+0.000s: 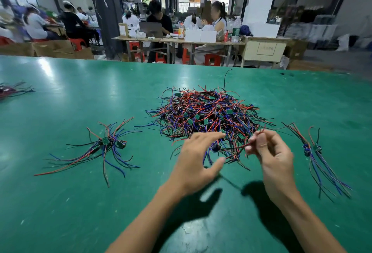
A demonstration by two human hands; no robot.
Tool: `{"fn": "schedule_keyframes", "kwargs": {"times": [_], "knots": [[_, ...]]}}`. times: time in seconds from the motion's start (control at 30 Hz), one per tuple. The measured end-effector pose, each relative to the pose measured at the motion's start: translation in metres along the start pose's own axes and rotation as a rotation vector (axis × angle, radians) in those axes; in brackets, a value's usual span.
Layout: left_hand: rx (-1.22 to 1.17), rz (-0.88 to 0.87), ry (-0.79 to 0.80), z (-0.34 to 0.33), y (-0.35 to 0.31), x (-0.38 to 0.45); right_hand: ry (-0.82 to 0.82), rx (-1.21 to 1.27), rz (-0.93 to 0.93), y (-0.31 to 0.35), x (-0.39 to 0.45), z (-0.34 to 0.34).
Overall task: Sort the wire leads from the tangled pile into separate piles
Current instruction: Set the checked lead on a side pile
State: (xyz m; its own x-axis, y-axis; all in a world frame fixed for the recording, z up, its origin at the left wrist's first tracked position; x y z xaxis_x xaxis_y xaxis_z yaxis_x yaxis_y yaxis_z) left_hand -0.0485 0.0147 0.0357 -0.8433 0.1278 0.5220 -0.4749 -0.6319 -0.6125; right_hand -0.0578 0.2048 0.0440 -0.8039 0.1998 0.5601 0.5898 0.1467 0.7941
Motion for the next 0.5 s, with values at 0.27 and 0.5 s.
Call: {"fn": "schedule_keyframes", "kwargs": {"times": [0.27, 0.5], "knots": [[-0.430, 0.238, 0.162, -0.012, -0.008, -0.003, -0.236, 0.508, -0.413, 0.009, 0.011, 0.009], [-0.438, 0.175, 0.117, 0.008, -0.008, 0.002, -0.172, 0.379, -0.345, 0.011, 0.018, 0.020]]}}
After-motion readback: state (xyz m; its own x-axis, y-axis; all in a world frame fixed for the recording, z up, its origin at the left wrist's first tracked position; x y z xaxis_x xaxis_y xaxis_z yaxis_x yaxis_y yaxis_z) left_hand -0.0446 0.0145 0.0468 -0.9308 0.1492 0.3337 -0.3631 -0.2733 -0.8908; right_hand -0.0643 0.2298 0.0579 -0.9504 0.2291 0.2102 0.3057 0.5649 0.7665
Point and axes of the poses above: each hand's wrist, its own x-axis towards the middle knuckle, its own z-axis out of the back of the hand, y = z × x, the point moved 2 cm from there along x, towards the middle knuckle, and after that the axes turned 9 degrees about z, right-handed, at the moved point
